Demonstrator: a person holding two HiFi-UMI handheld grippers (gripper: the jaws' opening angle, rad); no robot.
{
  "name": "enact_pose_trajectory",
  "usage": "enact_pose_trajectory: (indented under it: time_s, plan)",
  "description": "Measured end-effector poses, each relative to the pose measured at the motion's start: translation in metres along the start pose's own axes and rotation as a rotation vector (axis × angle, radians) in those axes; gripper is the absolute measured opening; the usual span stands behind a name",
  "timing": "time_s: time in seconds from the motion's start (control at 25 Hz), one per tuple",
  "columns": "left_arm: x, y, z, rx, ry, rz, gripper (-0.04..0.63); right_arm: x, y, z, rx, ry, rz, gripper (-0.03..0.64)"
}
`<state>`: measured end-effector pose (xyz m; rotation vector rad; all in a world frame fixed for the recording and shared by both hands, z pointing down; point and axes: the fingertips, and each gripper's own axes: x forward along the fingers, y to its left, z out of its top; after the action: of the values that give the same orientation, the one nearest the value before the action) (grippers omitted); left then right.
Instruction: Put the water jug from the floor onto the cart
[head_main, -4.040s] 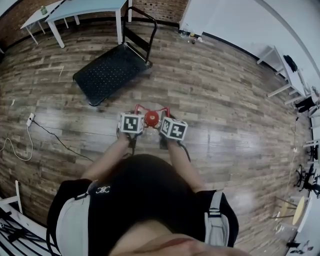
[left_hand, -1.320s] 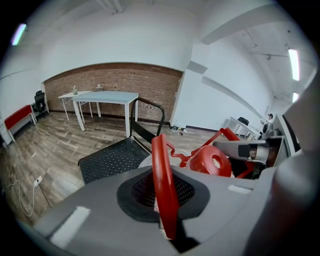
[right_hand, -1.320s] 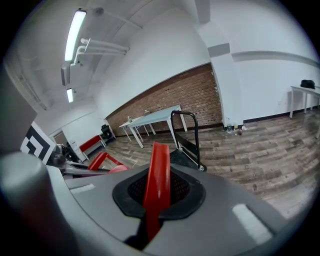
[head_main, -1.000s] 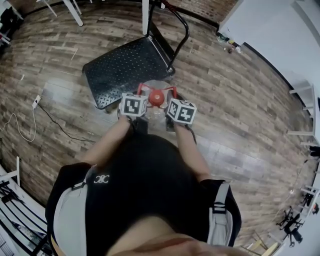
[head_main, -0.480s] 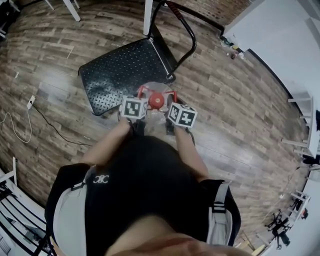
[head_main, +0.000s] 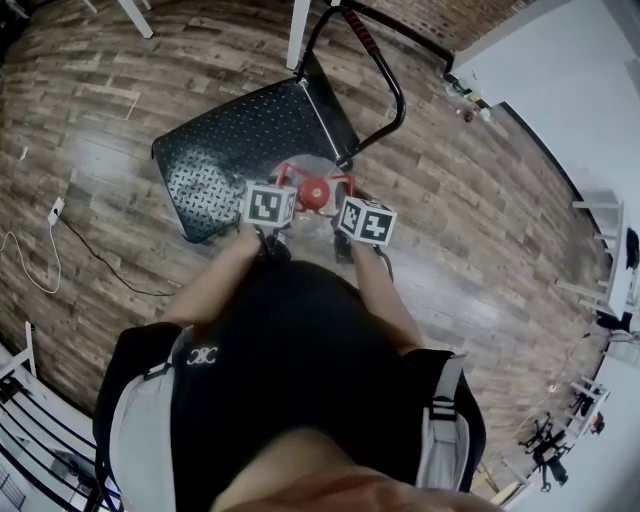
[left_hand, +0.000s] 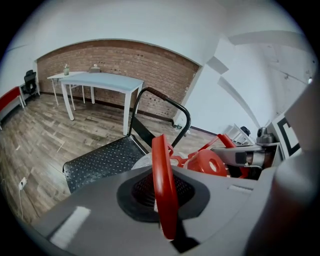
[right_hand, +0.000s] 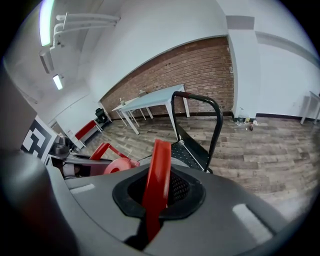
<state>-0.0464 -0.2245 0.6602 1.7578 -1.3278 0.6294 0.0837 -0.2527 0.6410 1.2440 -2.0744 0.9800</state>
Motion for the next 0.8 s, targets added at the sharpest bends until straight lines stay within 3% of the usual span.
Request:
enact_pose_trajectory:
  time_s: [0.56, 0.8]
  plan:
    - [0.041, 0.031, 0.045, -0.037, 0.013, -0.057, 0.011, 0.052, -0.011, 0.043, -0.005, 0.088, -0.047, 0.020]
    - [0.054, 0.047, 0.046, -0.055, 0.033, -0.012, 0.009, 0.073, -0.009, 0.048, -0.008, 0.131, -0.011, 0.020]
